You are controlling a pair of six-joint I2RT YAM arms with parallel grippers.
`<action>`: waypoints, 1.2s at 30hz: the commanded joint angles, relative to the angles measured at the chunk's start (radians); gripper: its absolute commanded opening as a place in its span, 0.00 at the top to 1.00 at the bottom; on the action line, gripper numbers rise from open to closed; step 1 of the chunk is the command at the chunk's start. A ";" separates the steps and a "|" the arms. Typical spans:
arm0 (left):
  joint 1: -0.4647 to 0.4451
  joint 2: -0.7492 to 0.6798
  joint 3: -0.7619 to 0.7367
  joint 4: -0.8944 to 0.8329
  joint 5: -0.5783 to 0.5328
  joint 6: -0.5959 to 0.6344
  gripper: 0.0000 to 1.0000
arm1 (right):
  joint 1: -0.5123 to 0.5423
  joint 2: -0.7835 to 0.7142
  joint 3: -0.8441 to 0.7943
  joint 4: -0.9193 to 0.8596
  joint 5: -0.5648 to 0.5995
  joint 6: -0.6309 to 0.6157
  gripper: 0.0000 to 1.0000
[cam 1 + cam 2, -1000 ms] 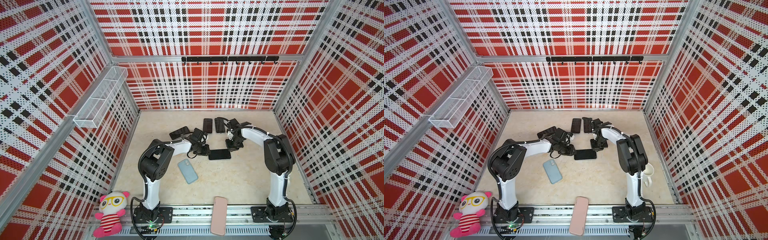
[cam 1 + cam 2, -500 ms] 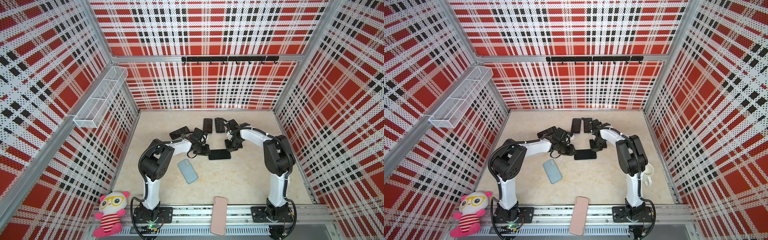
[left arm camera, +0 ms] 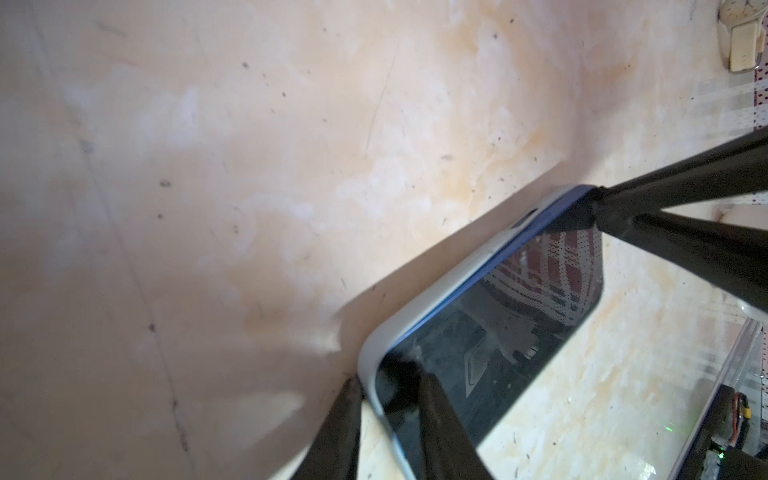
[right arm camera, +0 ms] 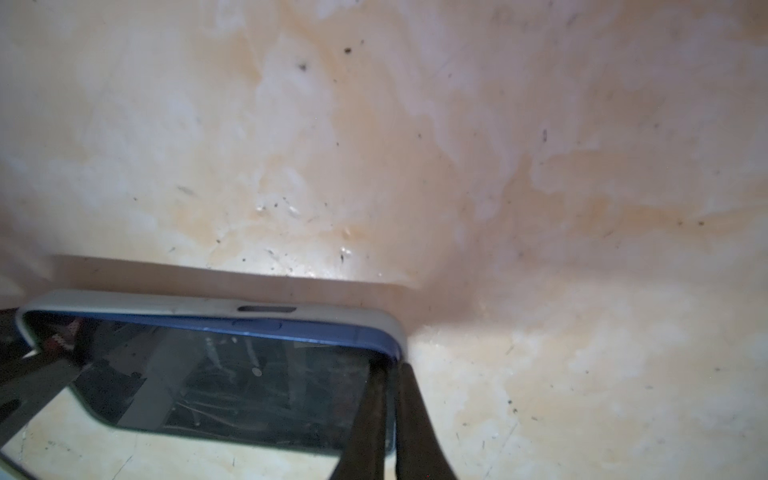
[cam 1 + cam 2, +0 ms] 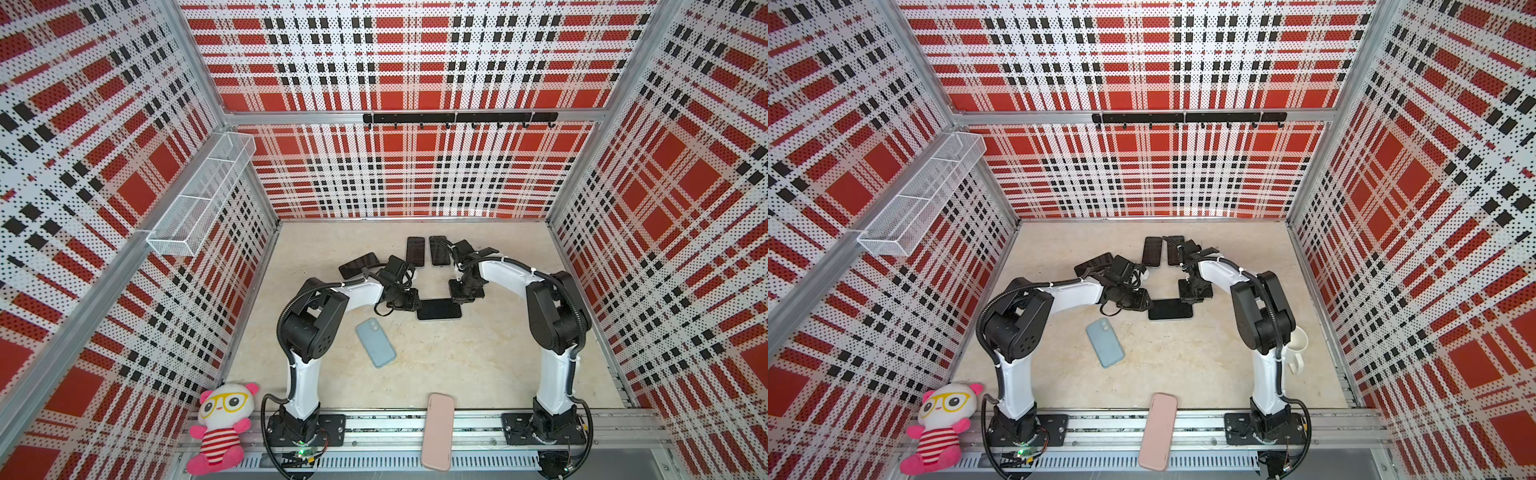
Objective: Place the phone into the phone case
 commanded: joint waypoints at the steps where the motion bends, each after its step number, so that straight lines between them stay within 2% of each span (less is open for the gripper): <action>1: -0.012 0.081 -0.018 -0.074 -0.034 0.019 0.72 | 0.110 0.358 -0.175 0.182 -0.197 0.013 0.92; 18: -0.015 0.092 -0.011 -0.084 -0.042 0.027 0.75 | 0.142 0.482 -0.225 0.298 -0.298 0.035 0.92; 21: -0.009 0.092 -0.010 -0.084 -0.047 0.029 0.75 | 0.129 0.410 -0.252 0.280 -0.290 0.026 0.92; 26: -0.002 0.083 -0.007 -0.088 -0.063 0.035 0.75 | 0.082 0.165 -0.232 0.129 -0.211 -0.017 0.91; 31: 0.002 0.077 -0.005 -0.090 -0.062 0.037 0.75 | 0.020 -0.017 -0.071 -0.042 -0.131 -0.070 0.90; 36: 0.013 0.055 -0.002 -0.088 -0.064 0.041 0.75 | -0.016 -0.089 0.093 -0.119 -0.122 -0.157 0.83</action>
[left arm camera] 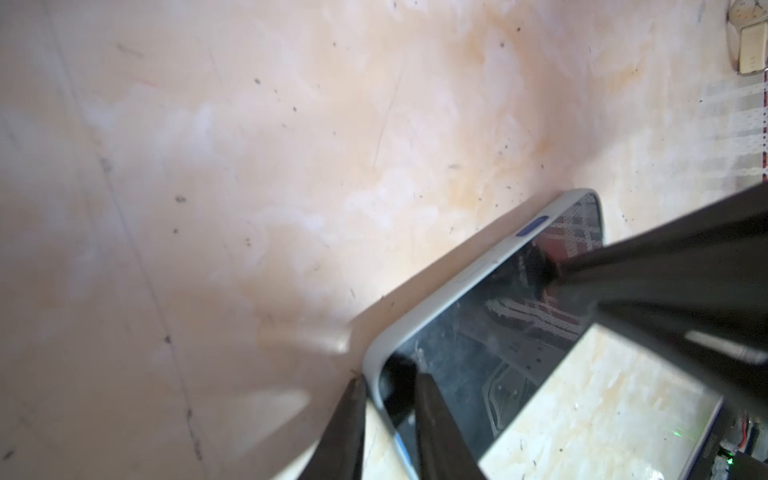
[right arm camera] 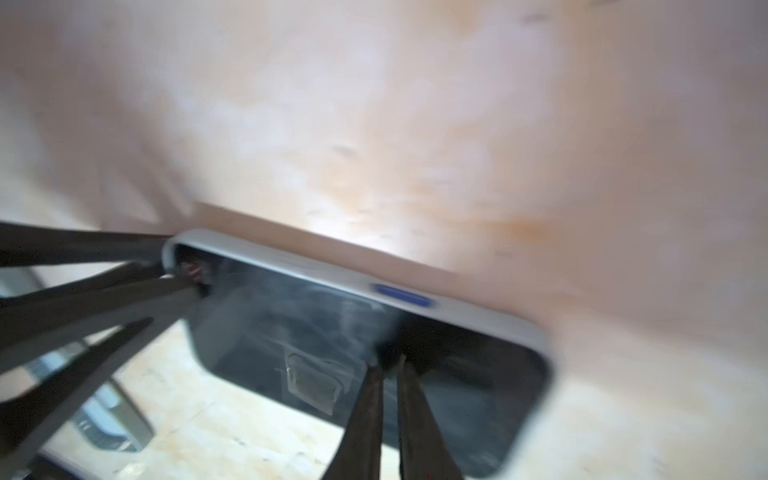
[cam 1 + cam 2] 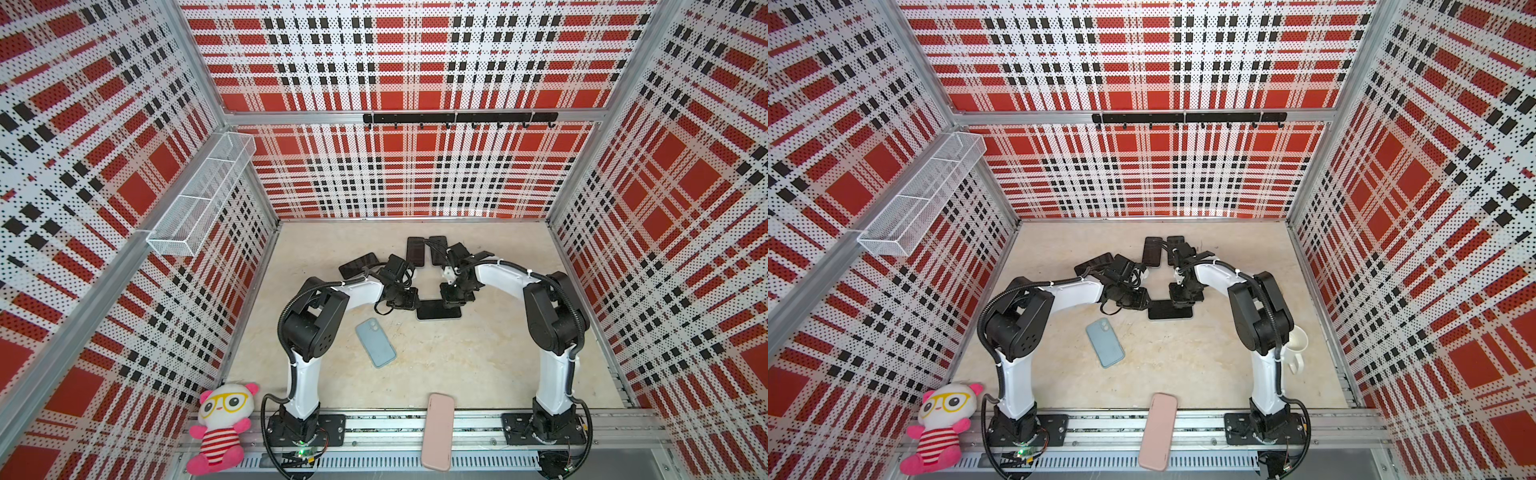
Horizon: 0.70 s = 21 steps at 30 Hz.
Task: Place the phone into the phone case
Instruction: 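Open both grippers and lift them away from the cased phone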
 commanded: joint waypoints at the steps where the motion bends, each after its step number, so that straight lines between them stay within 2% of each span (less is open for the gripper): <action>1: 0.008 0.035 -0.020 -0.071 -0.051 0.027 0.75 | -0.016 -0.057 0.098 -0.121 0.022 -0.108 0.78; 3: 0.015 0.013 -0.025 -0.059 -0.044 0.026 0.74 | -0.016 -0.087 0.130 -0.113 -0.002 -0.152 0.69; 5: 0.022 -0.010 -0.024 -0.055 -0.044 0.028 0.70 | -0.024 -0.117 0.117 -0.065 0.015 -0.178 0.68; 10: 0.052 -0.098 -0.019 -0.056 -0.058 0.034 0.56 | -0.052 -0.038 0.143 -0.023 0.044 -0.232 0.84; 15: 0.077 -0.294 -0.044 -0.067 -0.158 0.021 0.35 | -0.052 0.081 0.192 -0.001 0.017 -0.262 0.89; 17: 0.073 -0.370 -0.085 -0.049 -0.185 -0.014 0.31 | -0.052 0.099 0.182 0.022 0.009 -0.267 0.91; 21: 0.067 -0.502 -0.206 -0.009 -0.194 -0.103 0.30 | -0.052 0.127 0.158 0.016 0.010 -0.286 0.97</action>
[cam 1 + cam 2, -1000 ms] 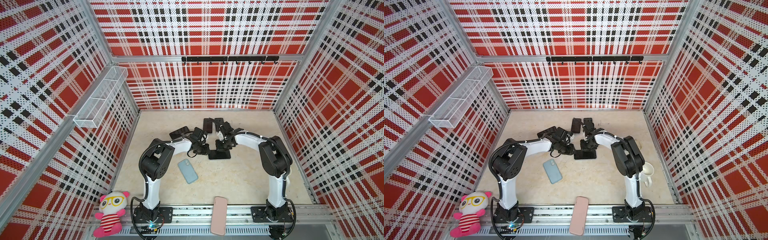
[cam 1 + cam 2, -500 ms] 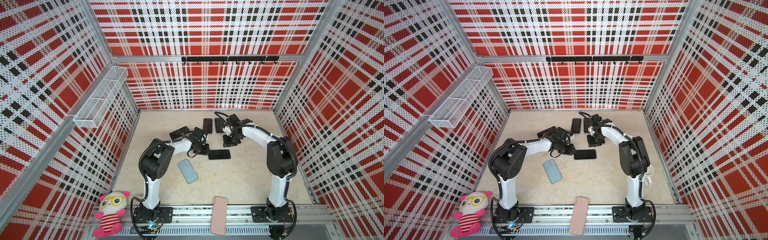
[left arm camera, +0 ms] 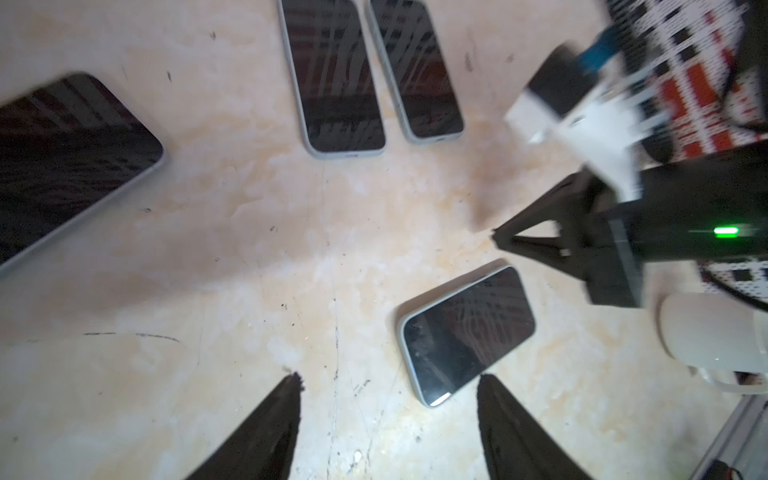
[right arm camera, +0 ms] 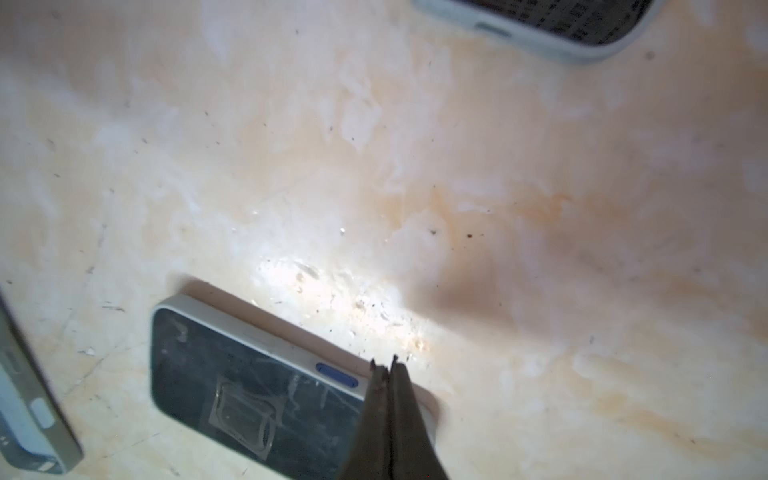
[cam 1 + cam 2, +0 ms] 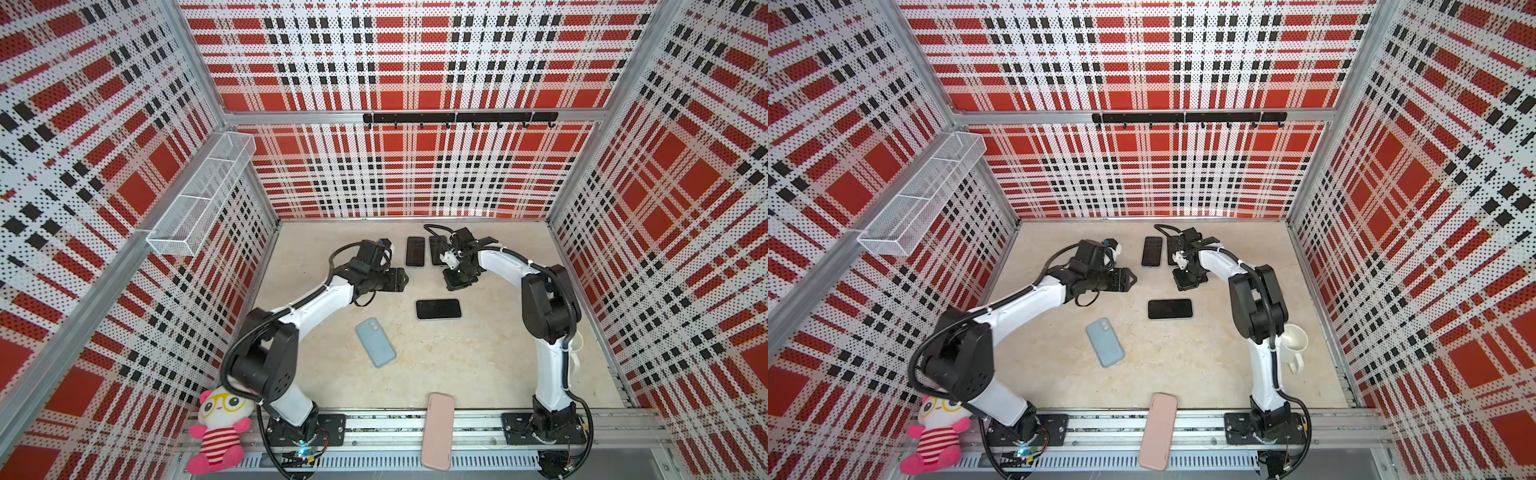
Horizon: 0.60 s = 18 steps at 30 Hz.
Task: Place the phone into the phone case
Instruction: 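Open both grippers and lift them away from the cased phone, then grasp the cased phone with the right gripper while the left draws back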
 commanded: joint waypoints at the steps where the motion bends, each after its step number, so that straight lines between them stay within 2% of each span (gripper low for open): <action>1: -0.012 -0.073 -0.099 0.011 -0.042 -0.077 0.30 | -0.002 0.000 -0.028 0.007 -0.009 -0.045 0.97; 8: -0.017 -0.201 -0.253 0.047 -0.071 -0.148 0.29 | 0.023 -0.156 -0.303 0.056 -0.039 0.004 0.99; 14: -0.007 -0.214 -0.253 0.049 -0.073 -0.151 0.29 | 0.135 -0.317 -0.445 0.123 -0.176 0.066 0.96; 16: -0.002 -0.209 -0.238 0.047 -0.080 -0.146 0.29 | 0.151 -0.357 -0.451 0.118 -0.132 0.099 0.95; 18: 0.005 -0.202 -0.213 0.029 -0.122 -0.122 0.27 | 0.156 -0.371 -0.433 0.076 -0.015 0.146 0.95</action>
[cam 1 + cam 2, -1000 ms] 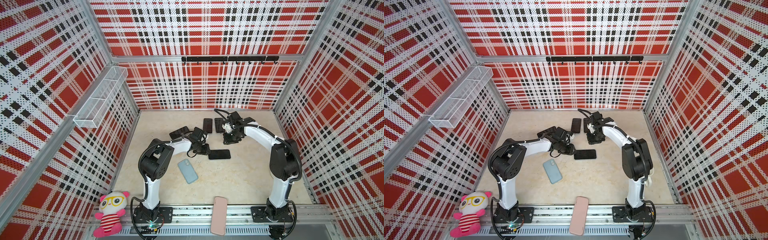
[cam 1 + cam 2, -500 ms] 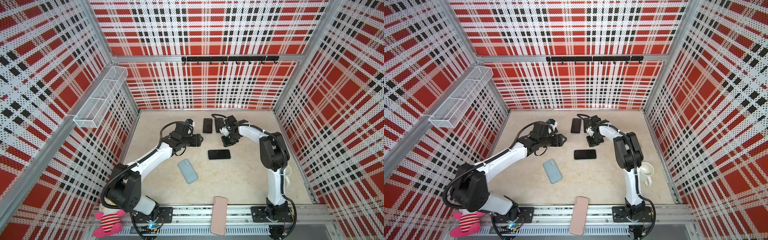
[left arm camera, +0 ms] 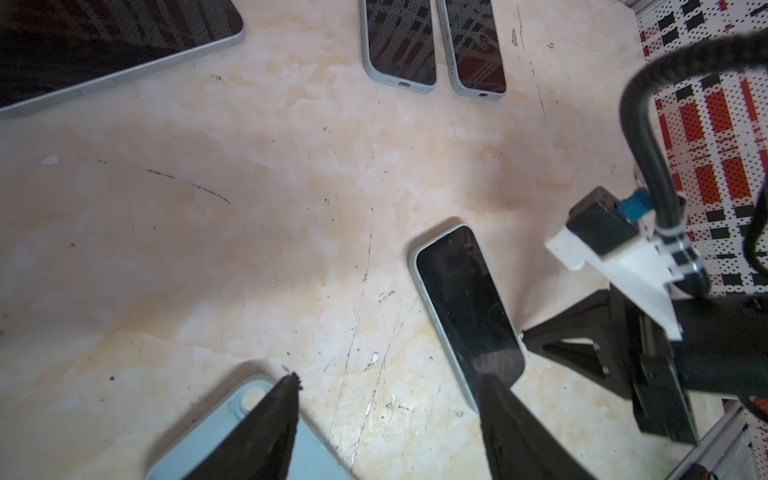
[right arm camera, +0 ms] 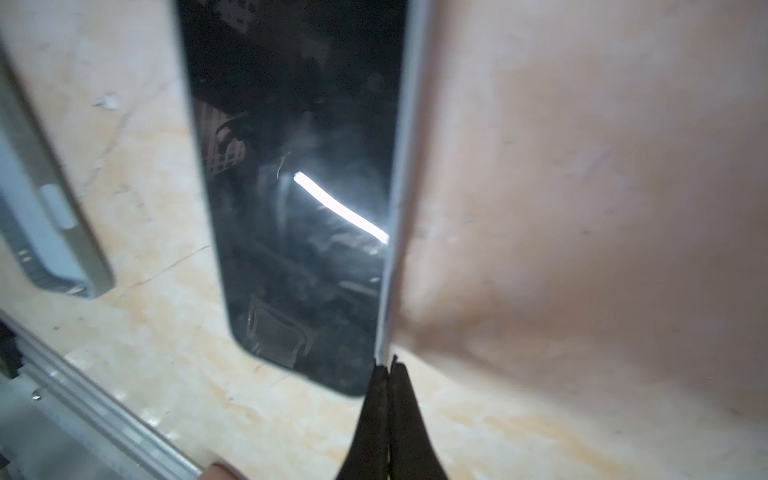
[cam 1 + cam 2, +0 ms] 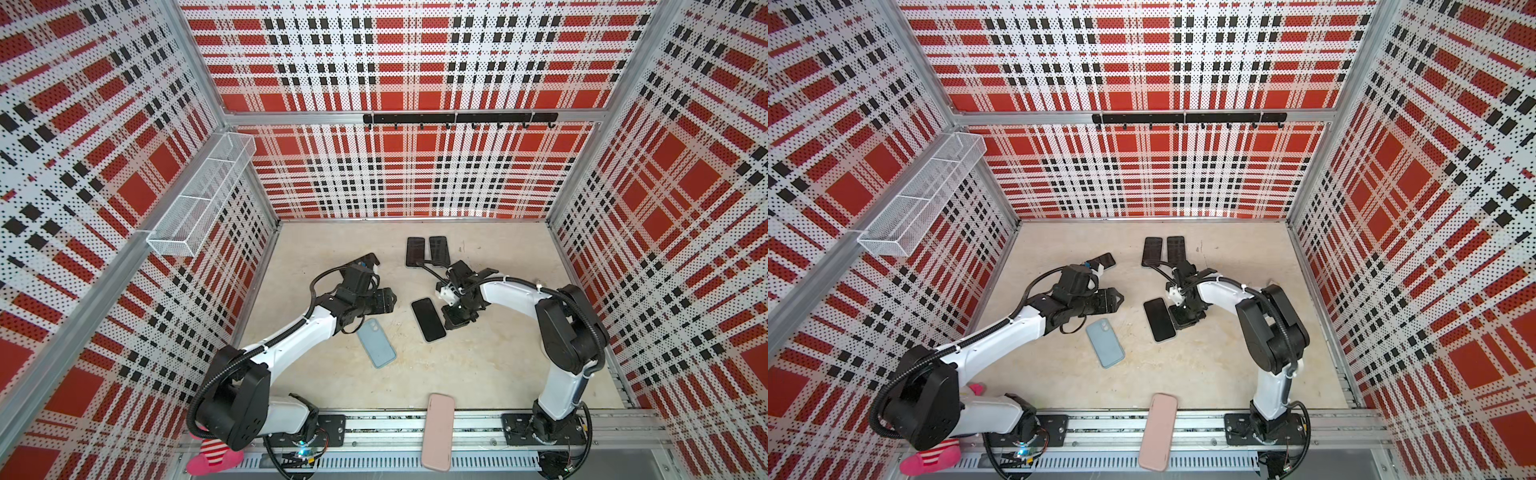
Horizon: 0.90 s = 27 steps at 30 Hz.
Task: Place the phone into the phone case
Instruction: 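Grasp the cased phone with the right gripper while the left draws back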
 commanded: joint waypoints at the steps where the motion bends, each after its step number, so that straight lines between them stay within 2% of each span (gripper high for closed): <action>1: 0.017 -0.005 0.065 -0.021 -0.073 0.034 0.26 | 0.011 -0.061 0.036 -0.043 0.153 0.077 0.93; 4: 0.030 0.002 0.100 -0.070 -0.108 0.068 0.22 | 0.079 -0.062 0.071 -0.072 0.255 0.138 0.79; 6: 0.046 -0.008 0.101 -0.075 -0.108 0.077 0.17 | 0.123 -0.052 0.088 -0.072 0.296 0.195 0.56; 8: 0.078 -0.020 0.099 -0.082 -0.103 0.092 0.10 | 0.167 -0.025 0.108 -0.069 0.328 0.243 0.27; 11: 0.136 -0.024 0.107 -0.103 -0.112 0.124 0.00 | 0.216 0.032 0.141 -0.066 0.365 0.282 0.04; 13: 0.172 -0.014 0.125 -0.121 -0.125 0.174 0.02 | 0.232 0.075 0.172 -0.067 0.373 0.292 0.00; 21: 0.267 -0.002 0.107 -0.102 -0.132 0.216 0.02 | 0.239 0.191 0.236 -0.071 0.368 0.305 0.00; 25: 0.281 -0.004 0.084 -0.086 -0.122 0.220 0.02 | 0.239 0.224 0.237 -0.080 0.361 0.313 0.04; 27: 0.290 -0.006 0.079 -0.080 -0.111 0.219 0.02 | 0.239 0.228 0.221 -0.075 0.347 0.324 0.09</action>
